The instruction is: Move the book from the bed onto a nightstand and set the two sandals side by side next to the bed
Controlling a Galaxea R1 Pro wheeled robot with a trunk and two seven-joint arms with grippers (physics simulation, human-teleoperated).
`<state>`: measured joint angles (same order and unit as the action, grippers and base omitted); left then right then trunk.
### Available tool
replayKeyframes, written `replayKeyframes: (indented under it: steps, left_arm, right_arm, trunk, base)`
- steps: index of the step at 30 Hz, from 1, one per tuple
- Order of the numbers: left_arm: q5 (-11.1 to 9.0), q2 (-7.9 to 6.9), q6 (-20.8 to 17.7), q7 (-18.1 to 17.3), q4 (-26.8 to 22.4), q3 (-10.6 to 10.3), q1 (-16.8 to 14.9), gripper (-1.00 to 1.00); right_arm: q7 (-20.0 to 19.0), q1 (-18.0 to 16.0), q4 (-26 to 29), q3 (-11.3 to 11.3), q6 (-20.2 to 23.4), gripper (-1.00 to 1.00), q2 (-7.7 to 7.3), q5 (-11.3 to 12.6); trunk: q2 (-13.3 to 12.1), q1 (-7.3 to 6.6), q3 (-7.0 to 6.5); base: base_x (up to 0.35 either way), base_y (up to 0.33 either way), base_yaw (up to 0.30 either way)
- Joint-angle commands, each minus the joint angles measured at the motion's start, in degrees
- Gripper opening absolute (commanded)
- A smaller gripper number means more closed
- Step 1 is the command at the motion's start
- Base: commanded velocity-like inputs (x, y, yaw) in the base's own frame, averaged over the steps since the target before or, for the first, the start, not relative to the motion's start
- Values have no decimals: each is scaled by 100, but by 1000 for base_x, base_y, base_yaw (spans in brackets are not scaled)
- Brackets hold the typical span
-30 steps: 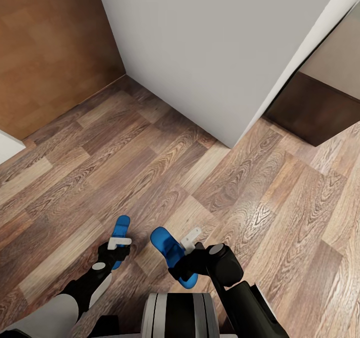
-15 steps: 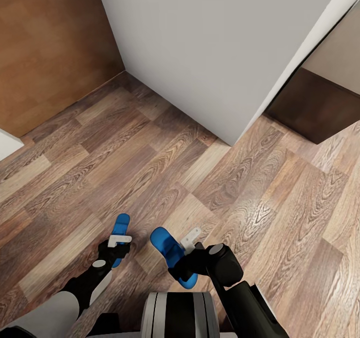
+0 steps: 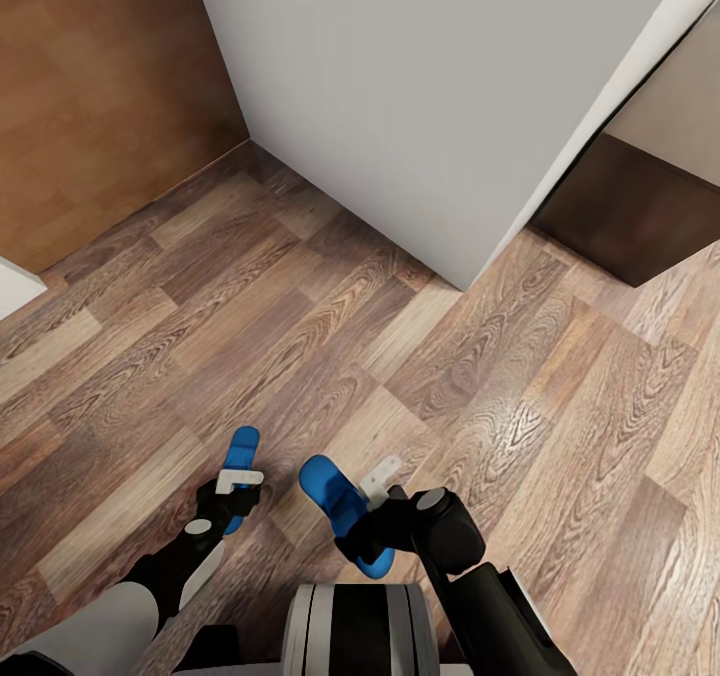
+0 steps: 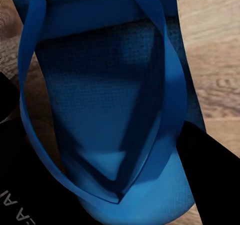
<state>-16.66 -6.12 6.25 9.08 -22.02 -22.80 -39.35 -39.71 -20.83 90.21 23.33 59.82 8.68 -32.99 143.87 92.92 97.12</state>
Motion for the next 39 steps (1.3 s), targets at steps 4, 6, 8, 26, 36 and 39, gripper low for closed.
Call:
replayKeyframes:
  steps: [4, 6, 8, 26, 36, 39]
  left_arm:
    - [-49, -4, 23, 33, 2, -49, -3, 100]
    - [-49, -4, 20, 33, 3, -49, -3, 100]
    - [-48, -3, 19, 33, 4, -49, -3, 100]
    - [-49, -3, 20, 29, -2, -49, 6, -100]
    - [-53, -3, 21, 25, 2, -42, 6, -100]
    - [-55, -3, 19, 27, 1, -41, 6, -100]
  right_arm:
    - [-51, -5, 5, 40, 18, -100, 2, -65]
    - [-50, -4, 5, 53, 18, -100, -1, -66]
    - [-48, -4, 5, 58, 18, -100, -3, -66]
    - [-46, -7, 5, 67, 18, -100, -4, -62]
    - [-47, -6, 5, 67, 18, -100, -7, -62]
    - [-47, -3, 5, 67, 18, -100, -7, -63]
  trunk:
    - [1, -1, 3]
    - [1, -1, 3]
    - [1, -1, 3]
    - [4, 4, 47]
    - [4, 4, 47]
    - [2, 2, 25]
  base:
    - [0, 0, 0]
    - [0, 0, 0]
    - [0, 0, 0]
    - [0, 0, 0]
    - [0, 0, 0]
    - [0, 0, 0]
